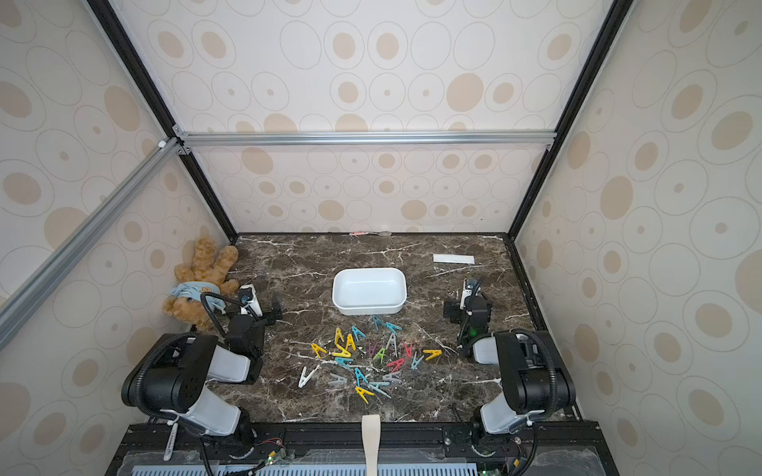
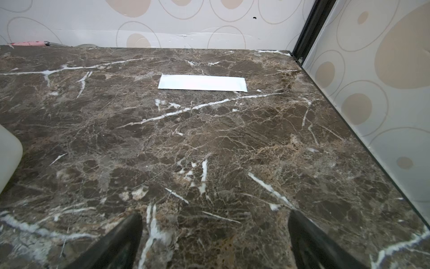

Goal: Put the clothespins into the storage box
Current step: Pick up the clothespin from the center of the board.

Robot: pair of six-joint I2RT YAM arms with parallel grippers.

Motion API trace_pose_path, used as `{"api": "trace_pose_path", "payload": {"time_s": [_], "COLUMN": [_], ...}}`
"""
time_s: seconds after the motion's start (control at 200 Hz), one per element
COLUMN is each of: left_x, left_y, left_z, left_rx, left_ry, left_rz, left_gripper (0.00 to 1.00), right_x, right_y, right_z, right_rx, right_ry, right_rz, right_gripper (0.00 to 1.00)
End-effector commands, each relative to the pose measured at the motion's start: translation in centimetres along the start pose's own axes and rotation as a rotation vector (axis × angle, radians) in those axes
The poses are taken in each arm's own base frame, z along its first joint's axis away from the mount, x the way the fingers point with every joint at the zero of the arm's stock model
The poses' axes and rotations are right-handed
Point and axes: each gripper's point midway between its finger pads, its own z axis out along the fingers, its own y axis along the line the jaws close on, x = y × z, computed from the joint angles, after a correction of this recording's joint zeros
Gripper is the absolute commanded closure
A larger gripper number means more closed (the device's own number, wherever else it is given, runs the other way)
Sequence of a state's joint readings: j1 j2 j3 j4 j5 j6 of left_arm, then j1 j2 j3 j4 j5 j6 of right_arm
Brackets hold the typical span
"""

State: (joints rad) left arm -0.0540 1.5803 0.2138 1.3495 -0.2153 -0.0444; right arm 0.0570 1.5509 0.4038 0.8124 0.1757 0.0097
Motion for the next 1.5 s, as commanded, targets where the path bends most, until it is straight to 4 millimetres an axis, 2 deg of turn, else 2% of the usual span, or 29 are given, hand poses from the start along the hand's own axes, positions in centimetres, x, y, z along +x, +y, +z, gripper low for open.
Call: {"api": "trace_pose_path", "payload": {"time_s": [0.0,0.635,0.825,0.95,1.03,1.075,1.185,1.245,1.306,1.496], "left_x": [-0.8,-0.7,-0.9,-2.1,-3.5,-4.2,-5.0,-5.3,-5.6,-5.5], "left_y": [-1.1,-1.1,-0.3,0.7,1.8,2.0,2.3,1.8,1.1,-2.4], "left_z": [0.1,0.2,0.3,0.8,0.9,0.9,1.3,1.4,1.3,-0.3], "left_rx": [0.063,0.073,0.030,-0.033,-0.097,-0.109,-0.147,-0.134,-0.116,-0.016], "left_ry": [-0.031,-0.024,-0.026,0.003,0.017,0.026,0.117,0.172,0.235,0.422], "left_rz": [0.034,0.026,0.009,0.001,-0.015,-0.021,-0.051,-0.078,-0.117,-0.140], "left_gripper": [0.01,0.01,0.01,0.01,0.01,0.01,0.01,0.01,0.01,0.04], "right_x": [-1.0,-1.0,-1.6,-3.3,-5.9,-6.6,-8.5,-8.5,-7.5,-2.9], "right_y": [0.4,0.4,0.0,-0.1,-0.5,-0.3,0.8,1.6,2.7,7.6], "right_z": [0.0,0.0,-0.5,-1.9,-3.3,-4.1,-6.2,-7.4,-8.7,-13.1], "right_rx": [-0.013,-0.014,-0.001,-0.003,0.008,-0.011,-0.083,-0.119,-0.153,-0.295], "right_ry": [-0.026,-0.023,-0.062,-0.065,-0.045,0.008,0.090,0.165,0.253,0.489], "right_rz": [-0.010,-0.007,-0.003,-0.009,0.022,0.036,0.105,0.133,0.126,0.065], "right_gripper": [0.00,0.00,0.00,0.03,0.07,0.09,0.20,0.26,0.29,0.33]}}
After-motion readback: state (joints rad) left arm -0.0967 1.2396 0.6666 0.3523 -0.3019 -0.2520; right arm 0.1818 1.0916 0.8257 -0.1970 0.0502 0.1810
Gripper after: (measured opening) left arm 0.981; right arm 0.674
